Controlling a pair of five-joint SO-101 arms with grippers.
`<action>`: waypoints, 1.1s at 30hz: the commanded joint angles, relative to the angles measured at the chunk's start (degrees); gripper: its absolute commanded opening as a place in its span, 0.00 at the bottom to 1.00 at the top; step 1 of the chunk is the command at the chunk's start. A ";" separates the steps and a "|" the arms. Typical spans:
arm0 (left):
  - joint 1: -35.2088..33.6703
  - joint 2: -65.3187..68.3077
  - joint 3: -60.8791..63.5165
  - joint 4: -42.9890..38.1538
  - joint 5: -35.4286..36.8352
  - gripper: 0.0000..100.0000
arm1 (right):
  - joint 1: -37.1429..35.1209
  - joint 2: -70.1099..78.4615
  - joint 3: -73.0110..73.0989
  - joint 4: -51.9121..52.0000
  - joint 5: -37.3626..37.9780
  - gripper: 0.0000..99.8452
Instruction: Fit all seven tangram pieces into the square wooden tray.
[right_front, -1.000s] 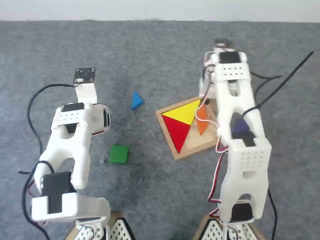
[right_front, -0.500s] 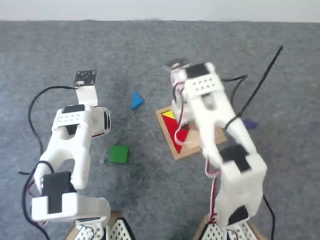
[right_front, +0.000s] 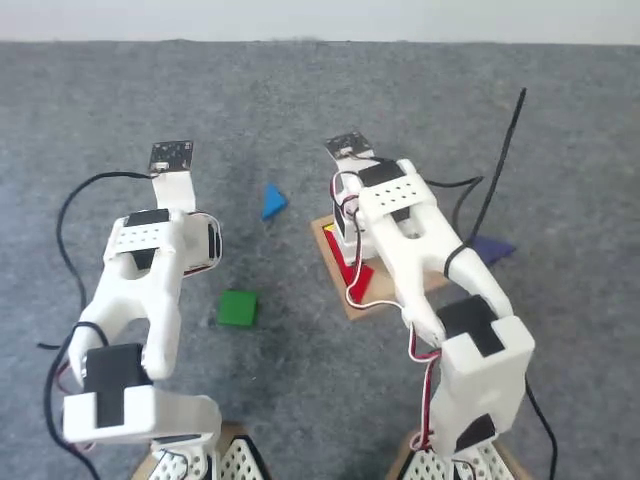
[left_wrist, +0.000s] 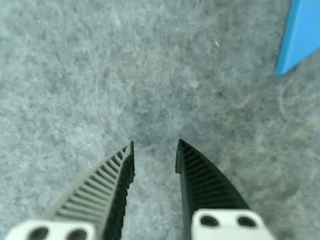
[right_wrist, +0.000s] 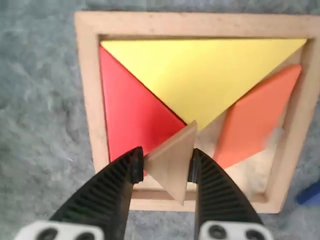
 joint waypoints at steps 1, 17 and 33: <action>-0.26 -2.90 -0.48 -0.70 0.26 0.13 | 2.15 0.40 -2.46 -1.36 -3.60 0.11; -0.18 -2.90 -0.40 -0.62 0.26 0.13 | 3.74 3.30 -6.59 -1.71 4.04 0.12; 0.00 -2.99 0.13 -0.70 0.26 0.13 | 4.26 0.92 -11.16 2.86 4.13 0.27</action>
